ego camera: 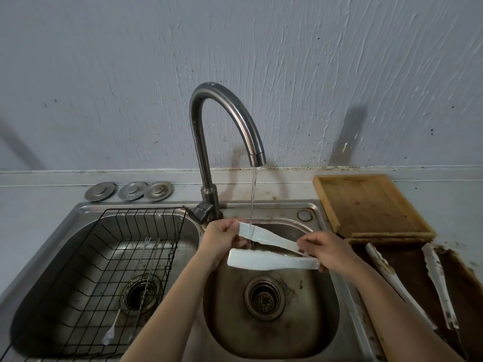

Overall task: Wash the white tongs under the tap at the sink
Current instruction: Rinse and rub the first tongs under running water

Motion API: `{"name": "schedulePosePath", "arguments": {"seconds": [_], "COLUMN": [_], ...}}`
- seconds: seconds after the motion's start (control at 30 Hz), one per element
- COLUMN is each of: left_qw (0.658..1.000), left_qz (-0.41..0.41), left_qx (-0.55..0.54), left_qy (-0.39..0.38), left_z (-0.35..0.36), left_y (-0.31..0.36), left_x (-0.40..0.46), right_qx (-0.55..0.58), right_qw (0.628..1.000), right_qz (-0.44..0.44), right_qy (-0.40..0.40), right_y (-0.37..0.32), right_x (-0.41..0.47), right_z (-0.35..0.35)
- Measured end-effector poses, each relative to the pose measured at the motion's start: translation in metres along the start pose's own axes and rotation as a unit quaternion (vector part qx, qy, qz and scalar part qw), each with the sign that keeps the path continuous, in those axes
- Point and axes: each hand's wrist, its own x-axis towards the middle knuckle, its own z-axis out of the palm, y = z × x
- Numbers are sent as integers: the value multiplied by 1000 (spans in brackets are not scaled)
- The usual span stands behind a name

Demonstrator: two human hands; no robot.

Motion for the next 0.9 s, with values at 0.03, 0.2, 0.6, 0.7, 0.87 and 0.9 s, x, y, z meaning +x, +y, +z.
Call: {"name": "schedulePosePath", "arguments": {"seconds": [0.03, 0.2, 0.6, 0.7, 0.87, 0.9], "left_qw": [998, 994, 979, 973, 985, 988], "left_qz": [31, 32, -74, -72, -53, -54], "left_qx": [54, 73, -164, -156, -86, -62], "left_qy": [19, 75, 94, 150, 143, 128], "left_z": [-2, -4, 49, 69, 91, 90], "left_y": [-3, -10, -4, -6, -1, -1], "left_x": [1, 5, -16, -20, -31, -32], "right_qx": [26, 62, 64, 84, 203, 207], "right_qw": [999, 998, 990, 986, 970, 969], "right_qz": [18, 1, 33, 54, 94, 99], "right_qy": [-19, -8, 125, 130, 90, 89], "right_y": [-1, 0, 8, 4, -2, -2], "right_x": [0, -9, -25, -19, -10, -9], "right_z": [2, 12, 39, 50, 66, 66]}}
